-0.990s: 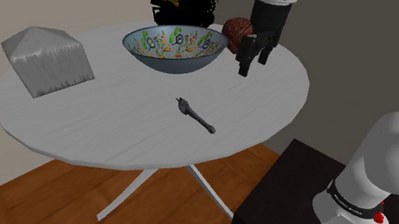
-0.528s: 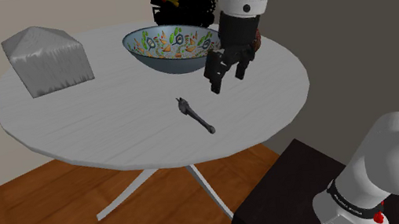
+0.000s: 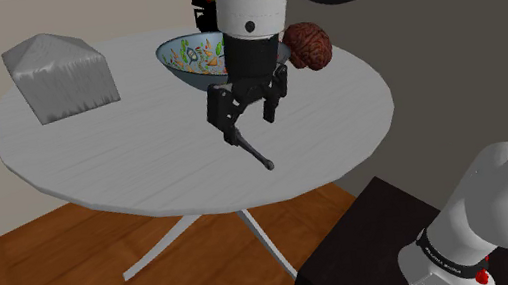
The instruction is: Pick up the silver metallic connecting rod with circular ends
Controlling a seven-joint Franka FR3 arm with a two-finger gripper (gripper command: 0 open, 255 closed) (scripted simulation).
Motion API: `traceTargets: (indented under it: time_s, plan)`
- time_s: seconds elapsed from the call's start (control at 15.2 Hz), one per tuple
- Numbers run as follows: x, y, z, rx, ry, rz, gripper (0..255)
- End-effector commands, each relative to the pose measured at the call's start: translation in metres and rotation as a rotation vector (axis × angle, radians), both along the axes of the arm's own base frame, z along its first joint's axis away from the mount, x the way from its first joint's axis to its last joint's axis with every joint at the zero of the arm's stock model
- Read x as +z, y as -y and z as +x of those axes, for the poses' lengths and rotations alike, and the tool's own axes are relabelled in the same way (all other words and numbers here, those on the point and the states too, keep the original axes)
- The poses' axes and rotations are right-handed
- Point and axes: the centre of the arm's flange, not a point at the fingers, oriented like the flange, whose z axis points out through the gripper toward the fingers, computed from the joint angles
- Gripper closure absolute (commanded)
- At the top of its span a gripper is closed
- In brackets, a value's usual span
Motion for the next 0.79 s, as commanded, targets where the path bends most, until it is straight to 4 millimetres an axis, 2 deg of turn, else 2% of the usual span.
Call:
traceTargets:
  time_s: [0.0,0.4,0.53,0.59,0.73]
  plan:
    - [-0.005,-0.009,0.004,-0.003,-0.005,0.002,0]
    - [-0.040,-0.009,0.004,-0.003,-0.005,0.002,0]
    - [-0.040,-0.009,0.004,-0.003,-0.005,0.002,0]
    - [-0.039,-0.009,0.004,-0.003,-0.005,0.002,255]
    - [-0.039,-0.009,0.004,-0.003,-0.005,0.002,255]
